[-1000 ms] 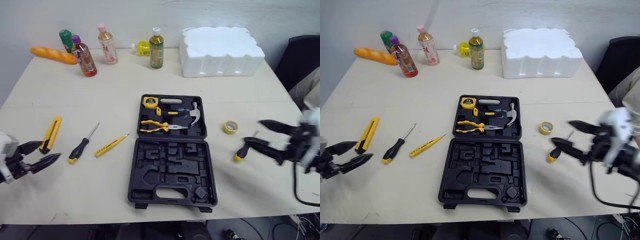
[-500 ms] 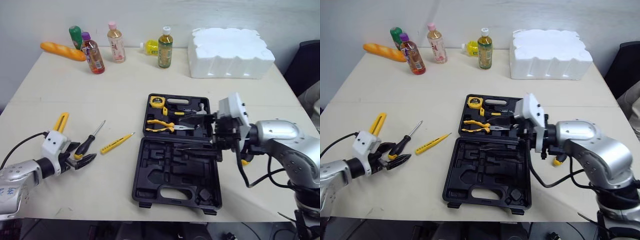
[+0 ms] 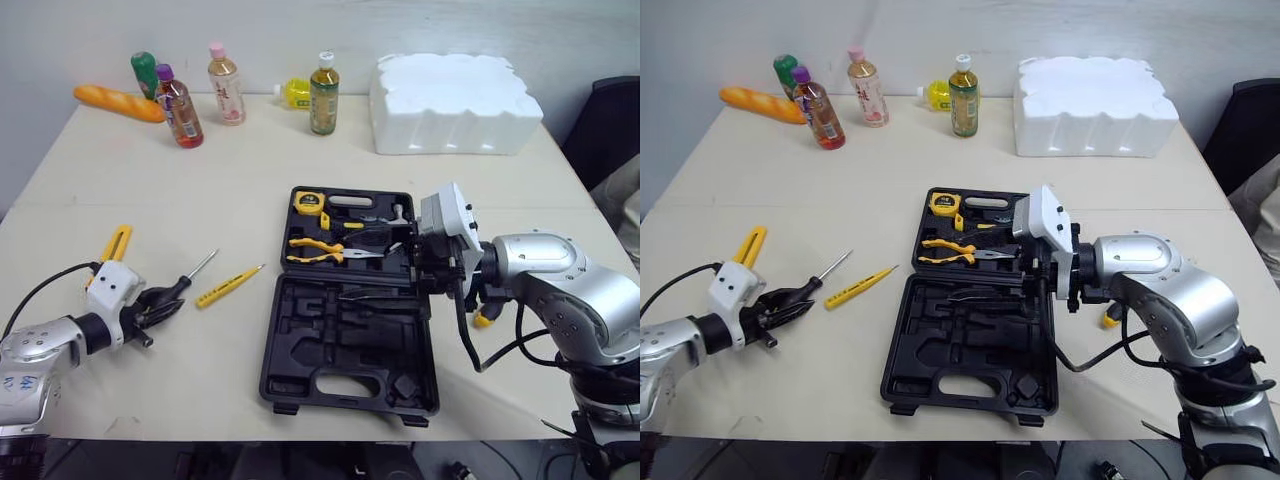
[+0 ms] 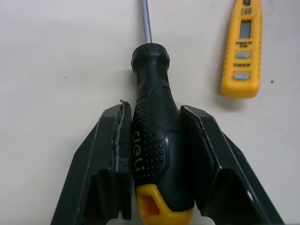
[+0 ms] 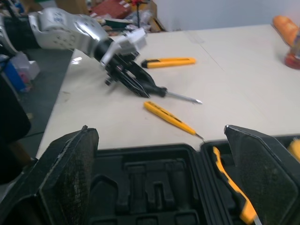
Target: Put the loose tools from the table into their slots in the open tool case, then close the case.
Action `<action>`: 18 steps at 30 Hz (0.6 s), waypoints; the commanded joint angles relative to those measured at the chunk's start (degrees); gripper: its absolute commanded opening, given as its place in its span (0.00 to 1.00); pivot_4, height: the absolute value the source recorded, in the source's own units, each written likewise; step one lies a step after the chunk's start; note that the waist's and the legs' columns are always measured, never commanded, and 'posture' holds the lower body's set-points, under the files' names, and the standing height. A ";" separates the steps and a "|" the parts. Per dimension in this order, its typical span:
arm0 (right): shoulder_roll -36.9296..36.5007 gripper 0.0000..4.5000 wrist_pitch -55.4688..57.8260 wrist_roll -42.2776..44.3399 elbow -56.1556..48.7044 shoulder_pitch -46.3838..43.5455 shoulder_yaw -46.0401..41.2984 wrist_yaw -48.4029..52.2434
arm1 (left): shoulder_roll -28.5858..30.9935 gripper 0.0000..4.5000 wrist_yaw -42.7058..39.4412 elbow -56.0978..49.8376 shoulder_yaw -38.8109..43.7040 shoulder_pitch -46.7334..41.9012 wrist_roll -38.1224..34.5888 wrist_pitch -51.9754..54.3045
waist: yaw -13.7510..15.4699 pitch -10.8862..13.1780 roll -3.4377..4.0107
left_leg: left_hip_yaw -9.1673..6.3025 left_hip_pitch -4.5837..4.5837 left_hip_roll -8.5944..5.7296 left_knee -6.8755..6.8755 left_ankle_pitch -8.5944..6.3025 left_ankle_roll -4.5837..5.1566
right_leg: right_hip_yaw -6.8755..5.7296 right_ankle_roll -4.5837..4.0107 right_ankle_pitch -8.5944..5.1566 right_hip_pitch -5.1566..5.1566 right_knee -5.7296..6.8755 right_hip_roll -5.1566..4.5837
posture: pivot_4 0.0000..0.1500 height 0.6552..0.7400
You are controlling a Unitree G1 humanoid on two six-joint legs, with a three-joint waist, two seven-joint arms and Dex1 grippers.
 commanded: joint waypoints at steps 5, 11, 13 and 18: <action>-3.41 1.00 0.48 2.51 -4.28 5.78 -6.73 0.50 | 10.65 0.25 -10.60 -5.72 1.44 -7.25 -6.43 6.10 | 0.76 0.00 -0.03 | -0.01 -0.23 0.00 0.02 0.01 -0.01 | -0.04 -0.08 0.04 -0.21 0.09 -0.02 | 1.00 1.00; -8.82 1.00 0.12 2.61 -7.46 17.35 -14.63 -0.36 | 13.94 0.25 -17.22 -9.56 -12.55 -23.79 -7.54 12.24 | 2.11 -0.01 0.15 | -0.12 -0.39 -0.16 0.07 -0.01 0.12 | -0.09 -0.05 0.15 -0.08 -0.04 -0.04 | 1.00 1.00; -9.24 1.00 1.12 3.45 -8.71 20.49 -18.03 -2.01 | 11.54 0.25 -17.54 -9.77 -18.62 -30.21 -6.61 15.28 | 2.01 0.00 0.17 | -0.07 -0.36 -0.16 0.07 0.00 0.14 | -0.06 -0.02 0.16 -0.06 -0.01 0.05 | 1.00 1.00; -13.01 1.00 1.55 0.54 -13.34 34.29 -27.59 -2.14 | 3.36 0.25 -25.95 -7.29 -35.22 -46.90 -0.17 10.51 | 2.69 0.02 0.02 | -0.03 -0.50 -0.14 0.15 0.07 0.11 | 0.02 -0.02 0.16 -0.20 0.18 0.25 | 1.00 1.00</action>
